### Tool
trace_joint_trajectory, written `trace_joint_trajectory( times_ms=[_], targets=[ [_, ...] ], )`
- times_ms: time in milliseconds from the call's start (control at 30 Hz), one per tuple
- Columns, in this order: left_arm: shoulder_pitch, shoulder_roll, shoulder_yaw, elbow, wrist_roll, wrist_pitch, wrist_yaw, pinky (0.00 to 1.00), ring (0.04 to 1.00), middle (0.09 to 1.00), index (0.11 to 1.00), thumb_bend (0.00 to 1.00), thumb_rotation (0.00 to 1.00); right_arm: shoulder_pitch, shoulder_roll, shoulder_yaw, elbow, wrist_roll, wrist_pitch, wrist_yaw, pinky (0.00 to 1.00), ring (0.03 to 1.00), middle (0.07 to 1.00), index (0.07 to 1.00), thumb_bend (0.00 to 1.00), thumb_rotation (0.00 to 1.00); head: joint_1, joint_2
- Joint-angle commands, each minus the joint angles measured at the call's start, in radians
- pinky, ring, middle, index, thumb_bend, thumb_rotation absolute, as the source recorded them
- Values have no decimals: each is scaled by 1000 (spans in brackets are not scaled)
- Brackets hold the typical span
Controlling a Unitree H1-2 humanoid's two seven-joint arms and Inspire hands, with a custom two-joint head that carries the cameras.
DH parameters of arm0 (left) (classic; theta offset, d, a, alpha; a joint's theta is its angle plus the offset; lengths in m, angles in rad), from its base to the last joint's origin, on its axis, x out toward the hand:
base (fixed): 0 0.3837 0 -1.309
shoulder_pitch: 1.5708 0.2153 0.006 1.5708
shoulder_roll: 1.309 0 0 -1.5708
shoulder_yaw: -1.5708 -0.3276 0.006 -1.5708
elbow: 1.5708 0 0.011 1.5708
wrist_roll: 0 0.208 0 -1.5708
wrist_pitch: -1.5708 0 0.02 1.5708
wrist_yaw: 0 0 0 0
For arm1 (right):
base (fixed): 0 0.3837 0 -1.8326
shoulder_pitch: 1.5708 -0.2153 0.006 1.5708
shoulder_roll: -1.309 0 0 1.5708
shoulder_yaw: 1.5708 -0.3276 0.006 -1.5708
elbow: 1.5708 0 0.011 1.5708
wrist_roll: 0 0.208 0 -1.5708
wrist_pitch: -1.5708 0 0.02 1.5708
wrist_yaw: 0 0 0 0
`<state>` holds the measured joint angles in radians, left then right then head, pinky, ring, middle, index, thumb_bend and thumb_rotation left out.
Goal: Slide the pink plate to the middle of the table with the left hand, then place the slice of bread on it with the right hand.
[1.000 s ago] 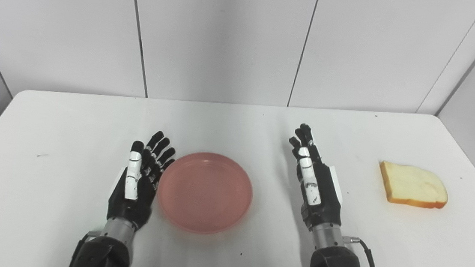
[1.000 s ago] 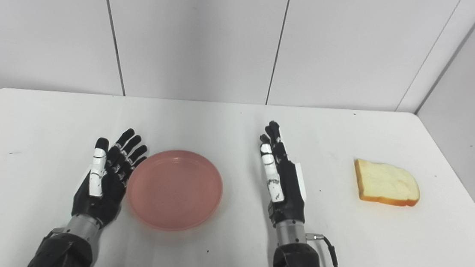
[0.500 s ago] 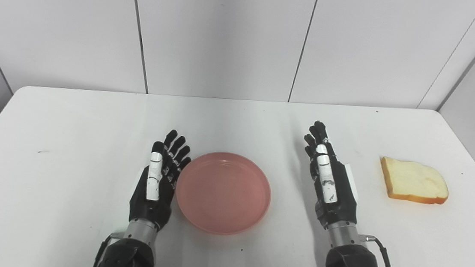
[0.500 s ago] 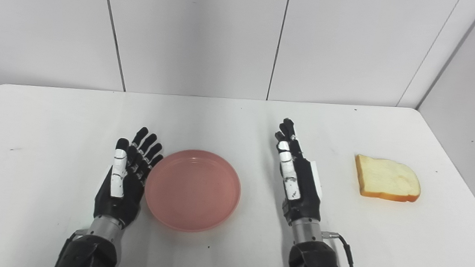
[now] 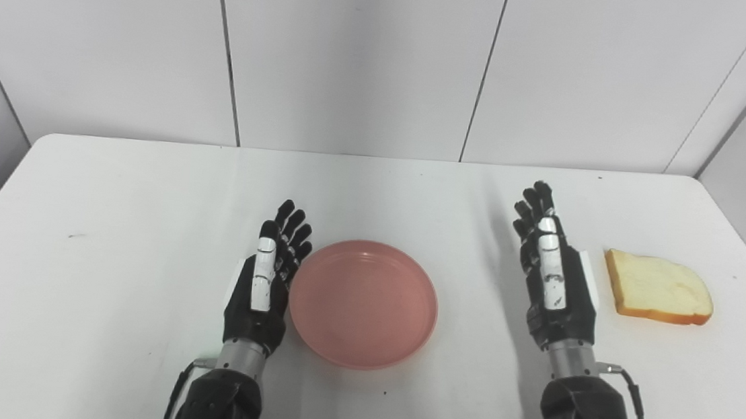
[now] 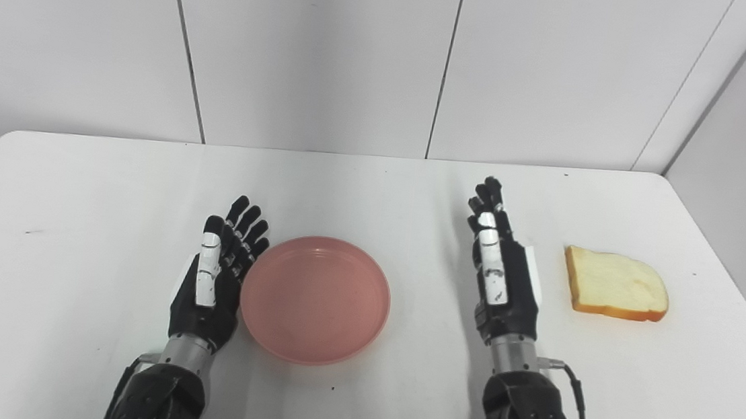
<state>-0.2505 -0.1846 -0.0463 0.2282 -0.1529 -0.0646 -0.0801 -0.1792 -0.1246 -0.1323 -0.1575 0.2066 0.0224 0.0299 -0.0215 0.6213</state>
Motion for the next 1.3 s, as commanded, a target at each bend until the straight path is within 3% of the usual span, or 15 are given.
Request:
trace_joint_trajectory(
  times_ms=[0,100,200,333,433,533,600,700,933,1067,1267],
  targets=[
    [-24,-15,-2,7,5,-33,7,974,968,985,960,735,984,-45,-51,-21,-55,14,21,18,948,923,924,928,683,824,-1,-2],
    [-32,-16,0,19,10,-41,12,976,966,984,962,734,992,-54,-136,-25,-78,8,35,57,976,908,900,905,659,806,-1,-7],
    [-39,-15,-1,29,14,-46,15,975,968,985,964,734,1000,-67,-219,-41,-87,17,41,94,933,887,887,885,617,754,4,-8],
    [-48,-17,-5,44,19,-51,22,973,968,985,966,735,1000,-82,-339,-64,-103,17,88,140,876,866,870,873,638,710,8,-12],
    [-53,-16,-6,53,26,-55,23,971,968,986,967,737,1000,-97,-453,-71,-116,-27,148,173,864,865,866,873,643,634,2,-15],
    [-54,-14,-7,53,27,-55,18,975,968,987,966,728,1000,-113,-550,-69,-100,-49,158,225,859,880,872,883,638,557,2,-15],
    [-58,-13,-5,59,24,-57,15,975,968,988,968,719,1000,-121,-616,-64,-90,-66,183,258,847,886,881,891,651,510,-64,-23],
    [-60,-8,-3,63,23,-61,12,976,967,987,967,720,1000,-127,-696,-61,-64,-107,206,292,882,919,905,905,732,413,-107,-27],
    [-59,20,19,43,-19,-44,-13,999,978,988,959,707,995,-140,-799,-41,25,-220,205,328,862,917,914,922,834,345,-276,-40],
    [-58,38,28,23,-41,-19,-26,997,987,988,959,700,999,-156,-821,-19,97,-283,149,332,852,897,893,906,882,284,-317,-47],
    [-55,52,36,6,-58,4,-36,993,994,992,966,681,1000,-201,-850,26,164,-339,176,377,910,965,932,940,947,277,-353,-53]
  ],
)
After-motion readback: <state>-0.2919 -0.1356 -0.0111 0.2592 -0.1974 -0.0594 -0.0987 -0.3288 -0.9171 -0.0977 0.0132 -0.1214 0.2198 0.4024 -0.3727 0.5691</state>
